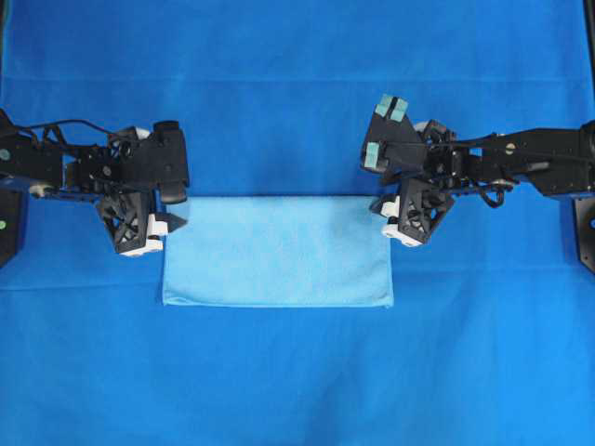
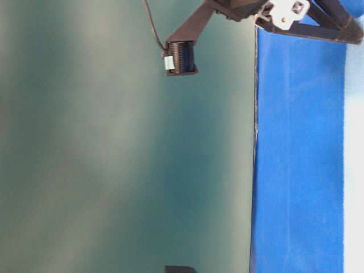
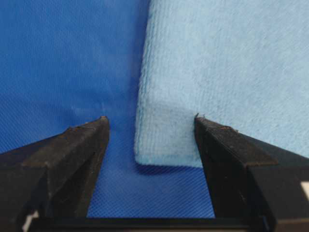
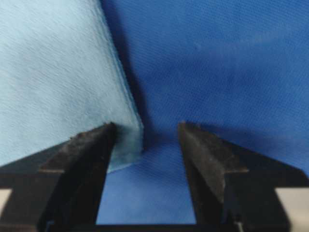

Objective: Fold the light blue towel.

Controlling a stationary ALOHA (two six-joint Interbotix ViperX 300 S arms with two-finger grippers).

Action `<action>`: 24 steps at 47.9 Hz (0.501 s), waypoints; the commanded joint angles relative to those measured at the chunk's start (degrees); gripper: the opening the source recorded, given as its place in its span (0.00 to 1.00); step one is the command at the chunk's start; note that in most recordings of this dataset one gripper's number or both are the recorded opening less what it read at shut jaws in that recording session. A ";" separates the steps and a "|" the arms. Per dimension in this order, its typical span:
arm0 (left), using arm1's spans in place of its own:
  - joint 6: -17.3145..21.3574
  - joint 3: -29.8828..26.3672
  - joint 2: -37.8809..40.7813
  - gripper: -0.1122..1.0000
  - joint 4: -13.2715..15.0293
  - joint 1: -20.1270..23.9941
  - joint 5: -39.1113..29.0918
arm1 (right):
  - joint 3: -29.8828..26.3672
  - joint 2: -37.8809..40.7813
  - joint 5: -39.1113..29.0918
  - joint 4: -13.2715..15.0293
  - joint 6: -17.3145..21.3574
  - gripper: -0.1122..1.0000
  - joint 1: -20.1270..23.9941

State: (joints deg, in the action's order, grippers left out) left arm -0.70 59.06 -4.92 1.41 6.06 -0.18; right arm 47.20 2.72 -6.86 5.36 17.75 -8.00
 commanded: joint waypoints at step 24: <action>0.00 -0.97 -0.09 0.14 -0.09 0.26 -3.78 | -0.26 0.09 -0.62 0.00 -0.26 0.12 1.49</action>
State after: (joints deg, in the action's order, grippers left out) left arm -0.79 58.89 -4.66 1.32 6.15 -3.16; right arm 47.20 3.16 -7.12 5.36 17.40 -6.86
